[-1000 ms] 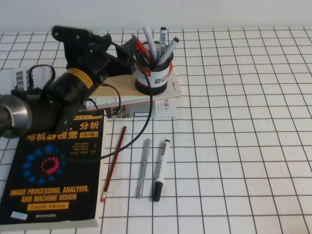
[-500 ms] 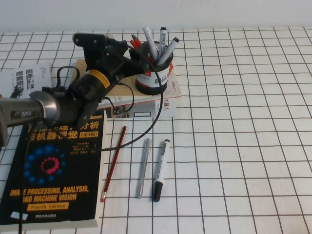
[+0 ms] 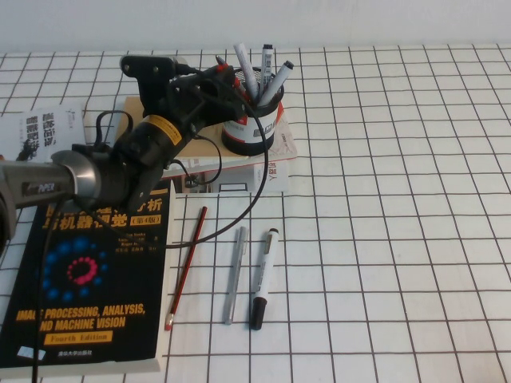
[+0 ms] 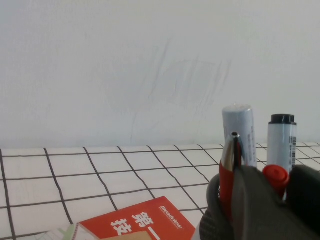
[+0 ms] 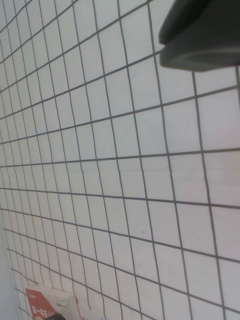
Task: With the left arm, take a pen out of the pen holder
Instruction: 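Take a marker out of the pen holder and lay it on the table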
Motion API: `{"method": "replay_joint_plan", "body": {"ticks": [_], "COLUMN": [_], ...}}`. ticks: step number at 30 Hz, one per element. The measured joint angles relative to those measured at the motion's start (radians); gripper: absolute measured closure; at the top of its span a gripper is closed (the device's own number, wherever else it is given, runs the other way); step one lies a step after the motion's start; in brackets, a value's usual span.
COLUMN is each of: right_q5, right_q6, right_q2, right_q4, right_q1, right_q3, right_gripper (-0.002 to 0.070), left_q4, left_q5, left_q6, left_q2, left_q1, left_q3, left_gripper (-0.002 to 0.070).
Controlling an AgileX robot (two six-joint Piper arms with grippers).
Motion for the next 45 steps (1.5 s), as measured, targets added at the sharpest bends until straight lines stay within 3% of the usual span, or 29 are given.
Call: {"method": "replay_joint_plan", "body": {"ticks": [10, 16, 23, 26, 28, 30, 33, 38, 45], "right_q5": [0.0, 0.0, 0.0, 0.0, 0.0, 0.0, 0.0, 0.0, 0.0], "right_q6": [0.0, 0.0, 0.0, 0.0, 0.0, 0.0, 0.0, 0.0, 0.0], "right_q2": [0.0, 0.0, 0.0, 0.0, 0.0, 0.0, 0.0, 0.0, 0.0], "right_q4": [0.0, 0.0, 0.0, 0.0, 0.0, 0.0, 0.0, 0.0, 0.0], "right_q1": [0.0, 0.0, 0.0, 0.0, 0.0, 0.0, 0.0, 0.0, 0.0], "right_q3": [0.0, 0.0, 0.0, 0.0, 0.0, 0.0, 0.0, 0.0, 0.0], "right_gripper": [0.0692, 0.0692, 0.0692, 0.0692, 0.0692, 0.0692, 0.0692, 0.0693, 0.0692], "left_q4": [-0.02, -0.004, 0.019, 0.039, 0.044, 0.044, 0.044, 0.021, -0.015], "left_q5": [-0.002, 0.015, 0.079, 0.116, 0.116, 0.103, 0.088, 0.042, -0.005], "left_q6": [0.007, 0.026, 0.036, 0.057, 0.059, 0.055, 0.025, 0.016, 0.019], "left_q2": [-0.007, -0.069, -0.085, -0.085, -0.085, -0.085, -0.085, -0.085, -0.085], "left_q1": [0.0, 0.0, 0.0, 0.0, 0.0, 0.0, 0.0, 0.0, 0.002], "left_q3": [0.0, 0.0, -0.002, -0.002, -0.002, -0.002, 0.0, 0.067, 0.134], "left_gripper": [0.0576, 0.0662, 0.0669, 0.0568, 0.0429, 0.0246, 0.008, 0.0025, 0.0036]}}
